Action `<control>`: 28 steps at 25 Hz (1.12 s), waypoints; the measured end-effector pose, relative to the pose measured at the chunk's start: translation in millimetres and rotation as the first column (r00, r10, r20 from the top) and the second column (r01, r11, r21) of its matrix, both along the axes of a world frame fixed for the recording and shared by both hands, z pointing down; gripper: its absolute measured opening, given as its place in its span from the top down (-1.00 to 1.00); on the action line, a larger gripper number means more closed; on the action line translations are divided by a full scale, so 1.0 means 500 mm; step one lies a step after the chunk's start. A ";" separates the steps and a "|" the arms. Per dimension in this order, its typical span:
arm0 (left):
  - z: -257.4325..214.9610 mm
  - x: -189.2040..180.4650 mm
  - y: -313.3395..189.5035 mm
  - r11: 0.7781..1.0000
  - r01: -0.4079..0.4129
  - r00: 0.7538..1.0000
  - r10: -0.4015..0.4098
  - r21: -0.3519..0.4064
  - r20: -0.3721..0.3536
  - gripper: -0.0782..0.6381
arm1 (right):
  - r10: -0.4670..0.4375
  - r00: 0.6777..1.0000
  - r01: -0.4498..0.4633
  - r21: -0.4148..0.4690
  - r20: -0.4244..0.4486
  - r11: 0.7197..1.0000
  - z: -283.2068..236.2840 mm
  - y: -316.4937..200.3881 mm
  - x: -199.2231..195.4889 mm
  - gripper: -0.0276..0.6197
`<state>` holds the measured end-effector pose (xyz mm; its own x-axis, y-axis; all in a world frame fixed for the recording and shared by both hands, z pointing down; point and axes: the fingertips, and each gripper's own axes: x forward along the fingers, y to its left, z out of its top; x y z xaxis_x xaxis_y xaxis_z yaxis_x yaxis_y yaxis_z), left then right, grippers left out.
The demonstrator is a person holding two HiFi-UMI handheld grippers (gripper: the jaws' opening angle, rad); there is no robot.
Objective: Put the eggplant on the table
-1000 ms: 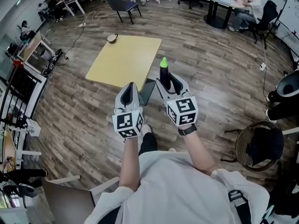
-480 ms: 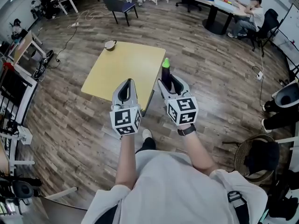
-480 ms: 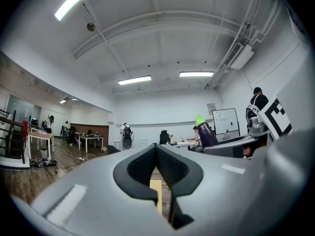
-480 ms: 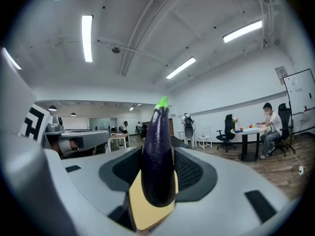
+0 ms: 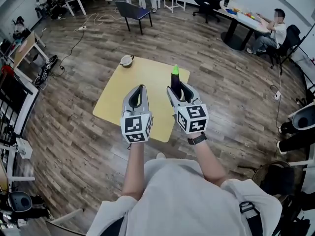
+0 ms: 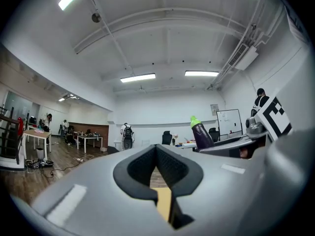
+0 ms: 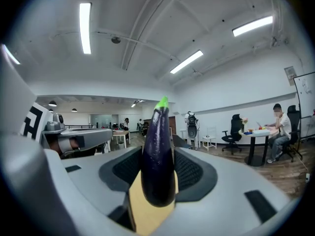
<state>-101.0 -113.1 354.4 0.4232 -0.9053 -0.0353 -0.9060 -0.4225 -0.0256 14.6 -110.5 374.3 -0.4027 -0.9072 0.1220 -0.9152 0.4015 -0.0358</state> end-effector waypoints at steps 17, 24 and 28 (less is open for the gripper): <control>0.159 -0.031 -0.298 0.987 0.007 0.999 -0.013 -0.162 -0.038 0.76 | -0.054 0.996 0.042 -0.168 -0.070 0.985 0.152 -0.298 -0.042 0.30; 0.245 -0.023 -0.407 0.969 0.033 0.999 -0.039 -0.246 -0.019 0.76 | -0.092 0.993 0.070 -0.255 -0.074 0.964 0.240 -0.420 -0.034 0.30; 0.295 -0.014 -0.454 0.953 0.039 0.999 -0.045 -0.299 -0.015 0.76 | -0.115 0.991 0.088 -0.326 -0.064 0.941 0.297 -0.468 -0.028 0.30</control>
<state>-108.2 -339.9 501.9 0.3868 -0.8928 0.2310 -0.9220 -0.3696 0.1152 0.7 -344.5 522.7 -0.4667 -0.7692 0.4364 -0.8756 0.4714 -0.1055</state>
